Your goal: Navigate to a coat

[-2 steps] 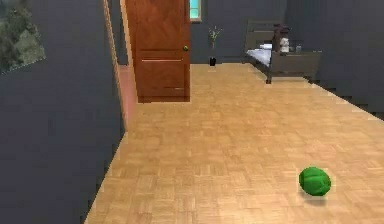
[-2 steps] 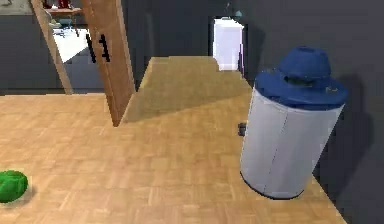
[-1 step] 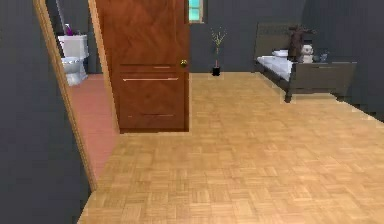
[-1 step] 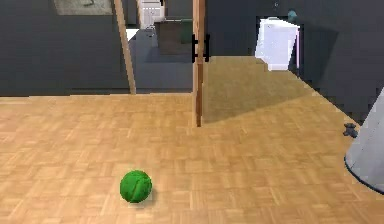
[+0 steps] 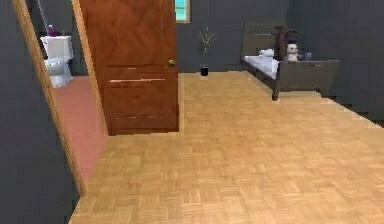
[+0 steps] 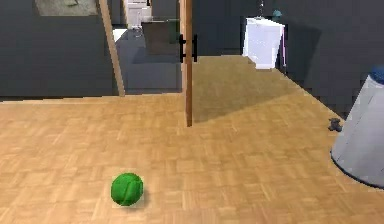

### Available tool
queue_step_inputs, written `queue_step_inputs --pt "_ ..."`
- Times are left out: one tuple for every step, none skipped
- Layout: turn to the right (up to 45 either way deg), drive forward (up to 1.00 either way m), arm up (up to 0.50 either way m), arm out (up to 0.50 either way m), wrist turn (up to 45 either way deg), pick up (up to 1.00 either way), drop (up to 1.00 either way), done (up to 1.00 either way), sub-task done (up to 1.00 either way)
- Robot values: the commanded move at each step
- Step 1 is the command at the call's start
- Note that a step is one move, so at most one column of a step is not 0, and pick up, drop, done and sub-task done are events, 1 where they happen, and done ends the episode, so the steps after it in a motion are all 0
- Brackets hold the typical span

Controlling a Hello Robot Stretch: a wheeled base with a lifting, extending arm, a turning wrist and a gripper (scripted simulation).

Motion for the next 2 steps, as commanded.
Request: queue_step_inputs --pt "0.0 0.65 0.0 0.0 0.0 0.0 0.0 0.0 0.0" --pt "12.0 0.0 0.0 0.0 0.0 0.0 0.0 0.0 0.0"
